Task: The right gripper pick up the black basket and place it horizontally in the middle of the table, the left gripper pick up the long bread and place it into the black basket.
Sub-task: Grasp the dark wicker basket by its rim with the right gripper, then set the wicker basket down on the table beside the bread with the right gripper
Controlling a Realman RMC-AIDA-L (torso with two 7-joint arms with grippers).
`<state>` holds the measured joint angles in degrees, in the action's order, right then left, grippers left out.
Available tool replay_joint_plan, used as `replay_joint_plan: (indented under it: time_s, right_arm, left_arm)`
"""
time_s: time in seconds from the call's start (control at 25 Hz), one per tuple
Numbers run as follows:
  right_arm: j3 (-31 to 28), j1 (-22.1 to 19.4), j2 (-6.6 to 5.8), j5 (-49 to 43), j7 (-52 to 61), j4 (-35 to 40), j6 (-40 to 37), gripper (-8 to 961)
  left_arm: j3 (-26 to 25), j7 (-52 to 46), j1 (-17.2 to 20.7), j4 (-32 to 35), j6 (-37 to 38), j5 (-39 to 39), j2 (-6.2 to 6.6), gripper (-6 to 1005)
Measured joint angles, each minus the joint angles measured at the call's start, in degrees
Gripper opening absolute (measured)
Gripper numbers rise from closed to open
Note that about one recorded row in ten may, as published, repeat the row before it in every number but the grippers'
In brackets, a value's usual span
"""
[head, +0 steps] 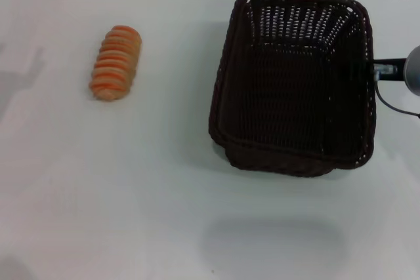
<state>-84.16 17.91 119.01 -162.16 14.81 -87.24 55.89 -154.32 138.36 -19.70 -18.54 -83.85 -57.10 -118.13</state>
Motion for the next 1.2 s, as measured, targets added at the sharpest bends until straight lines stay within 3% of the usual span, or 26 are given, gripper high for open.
replay_joint_plan:
  time_s: [0.16,0.48,0.64,0.92,1.2]
  right_arm:
    - [0.06,-1.27,-0.01,-0.70,-0.41,-3.72,0.00,306]
    - [-0.64,-2.38,-0.07,-1.72,-6.58,-9.78,-0.75,189]
    - [-0.72,-2.52,-0.09,-2.96,-12.85,-13.63,-1.15,186]
    - [-2.24,0.65,-0.20,-1.72,-25.58,-16.35,0.63,181]
    - [-4.59,5.79,-0.28,10.93,-45.01,-15.84,5.86,180]
  left_arm:
    - [-0.30,-0.02,0.01,0.00,-0.39,0.03,0.00,776]
    - [-0.56,-0.09,-0.13,0.00,-0.63,0.08,0.00,773]
    - [-0.56,-0.16,-0.41,-0.07,-0.61,0.08,0.07,771]
    - [-0.55,-0.76,-1.03,-1.38,1.73,0.06,0.08,768]
    - [-0.54,-0.81,-2.04,-1.41,4.04,0.06,0.04,765]
